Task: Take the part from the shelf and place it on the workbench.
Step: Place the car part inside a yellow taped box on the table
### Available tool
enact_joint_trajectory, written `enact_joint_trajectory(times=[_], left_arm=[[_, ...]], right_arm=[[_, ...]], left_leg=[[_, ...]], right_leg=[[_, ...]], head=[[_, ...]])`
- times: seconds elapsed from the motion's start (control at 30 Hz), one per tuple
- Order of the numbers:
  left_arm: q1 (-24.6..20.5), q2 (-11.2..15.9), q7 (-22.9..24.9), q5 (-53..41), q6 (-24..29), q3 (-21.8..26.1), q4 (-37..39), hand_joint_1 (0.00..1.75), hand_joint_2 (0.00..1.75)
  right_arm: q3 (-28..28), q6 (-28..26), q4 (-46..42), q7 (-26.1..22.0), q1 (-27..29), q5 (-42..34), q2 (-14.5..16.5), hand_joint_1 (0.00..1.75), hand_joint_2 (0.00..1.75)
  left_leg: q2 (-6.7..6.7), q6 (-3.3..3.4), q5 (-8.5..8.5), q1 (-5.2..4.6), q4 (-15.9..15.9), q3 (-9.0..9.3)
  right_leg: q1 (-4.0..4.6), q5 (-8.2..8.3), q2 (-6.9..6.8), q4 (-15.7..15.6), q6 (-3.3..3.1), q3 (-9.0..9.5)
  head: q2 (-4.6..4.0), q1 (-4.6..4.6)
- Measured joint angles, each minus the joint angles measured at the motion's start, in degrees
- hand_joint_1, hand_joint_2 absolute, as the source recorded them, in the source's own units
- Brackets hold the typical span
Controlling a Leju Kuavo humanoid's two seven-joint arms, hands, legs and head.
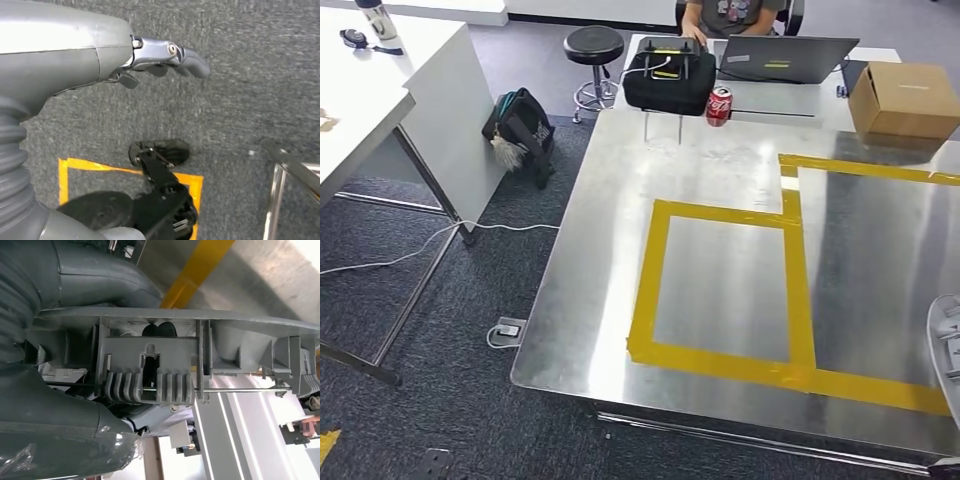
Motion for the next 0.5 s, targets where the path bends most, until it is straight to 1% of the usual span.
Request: enact_joint_trajectory(times=[0.03,0.07,0.1,0.13,0.2,0.23,0.27,0.3,0.33,0.37,0.4,0.43,0.47,0.5], left_arm=[[0.03,-0.01,0.0,-0.01,-0.01,0.01,-0.03,0.0,1.75],[0.06,0.0,0.0,0.0,-0.01,0.03,-0.06,0.0,1.75],[0.07,0.01,0.01,0.01,0.01,0.05,-0.09,0.0,1.75],[0.06,0.02,0.01,0.01,0.01,0.09,-0.11,0.0,1.75],[0.07,0.01,0.01,0.01,0.02,0.13,-0.12,0.0,1.75],[0.08,-0.01,0.0,0.01,0.02,0.13,-0.12,0.0,1.75],[0.1,-0.02,0.0,0.01,0.02,0.13,-0.12,0.0,1.75],[0.11,-0.02,0.0,0.01,0.02,0.14,-0.12,0.0,1.75],[0.12,-0.02,0.0,0.01,0.02,0.14,-0.12,0.0,1.75],[0.14,-0.03,0.0,0.01,0.01,0.15,-0.12,0.0,1.75],[0.14,-0.03,0.0,0.0,0.01,0.15,-0.12,0.0,1.75],[0.13,-0.03,0.0,0.01,0.0,0.15,-0.12,0.0,1.75],[0.13,-0.03,0.0,0.01,-0.01,0.15,-0.12,0.0,1.75],[0.11,-0.02,0.0,0.0,-0.01,0.15,-0.12,0.0,1.75]], right_arm=[[0.02,0.01,0.01,0.01,0.02,0.0,0.04,1.75,1.75],[0.02,0.01,0.01,0.01,0.04,-0.01,0.06,1.75,1.75],[0.01,0.01,0.01,0.02,0.02,-0.01,0.07,1.75,1.75],[0.0,0.01,0.01,0.01,0.01,-0.02,0.07,1.75,1.75],[-0.02,0.01,0.02,0.01,-0.03,-0.02,0.07,1.75,1.75],[-0.02,0.01,0.04,0.01,-0.02,-0.01,0.08,1.75,1.75],[-0.02,0.01,0.08,0.02,0.0,-0.01,0.08,1.75,1.75],[-0.02,0.01,0.11,0.03,0.01,0.0,0.09,1.75,1.75],[-0.02,0.01,0.13,0.03,0.02,0.0,0.09,1.75,1.75],[-0.02,0.01,0.14,0.04,0.01,-0.01,0.09,1.75,1.75],[-0.02,0.01,0.14,0.04,-0.02,-0.01,0.09,1.75,1.75],[-0.01,0.01,0.14,0.04,-0.03,-0.01,0.09,1.75,1.75],[-0.01,0.01,0.14,0.04,-0.04,-0.01,0.09,1.75,1.75],[-0.02,0.01,0.14,0.04,-0.04,0.0,0.09,1.75,1.75]], left_leg=[[0.03,0.45,0.04,0.02,-0.05,0.03],[0.07,0.91,0.06,0.02,-0.16,0.12],[0.11,1.37,0.08,0.02,-0.27,0.23],[0.16,1.75,0.06,-0.03,-0.35,0.33],[0.2,2.31,-0.17,-0.4,-0.33,0.45],[0.21,2.49,-0.3,-0.58,-0.33,0.58],[0.2,2.63,-0.46,-0.74,-0.32,0.79],[0.19,2.72,-0.67,-0.86,-0.32,1.1],[0.17,2.74,-0.93,-0.94,-0.32,1.52],[0.15,2.65,-1.22,-0.99,-0.32,1.91],[0.11,2.47,-1.54,-1.13,-0.24,2.21],[0.09,2.23,-1.76,-1.24,-0.18,2.36],[0.08,1.98,-1.9,-1.31,-0.16,2.4],[0.09,1.73,-1.93,-1.35,-0.19,2.43]], right_leg=[[-0.09,0.01,-0.03,-0.22,0.34,0.2],[-0.16,-0.36,-0.17,0.21,0.57,0.16],[-0.16,-1.31,-0.34,1.75,0.7,-0.47],[-0.11,-2.85,-0.51,4.63,0.72,-1.83],[0.2,-6.35,-0.67,12.65,0.62,-6.12],[0.37,-7.2,-0.67,15.71,0.53,-7.95],[0.53,-6.83,-0.66,16.82,0.38,-8.86],[0.68,-5.32,-0.67,15.62,0.17,-8.62],[0.81,-3.01,-0.68,12.44,-0.1,-7.33],[0.94,-0.76,-0.76,8.37,-0.39,-5.56],[1.06,0.79,-0.81,4.86,-0.67,-3.96],[1.16,1.61,-0.83,2.54,-0.93,-2.82],[1.28,1.74,-0.81,1.53,-1.16,-2.31],[1.39,1.7,-0.7,1.43,-1.39,-2.22]], head=[[0.0,0.02],[0.0,0.08],[0.0,0.23],[0.0,0.36],[0.0,0.53],[0.0,0.53],[0.0,0.54],[0.0,0.53],[0.0,0.54],[0.0,0.55],[0.0,0.54],[0.0,0.51],[0.0,0.49],[0.0,0.45]])
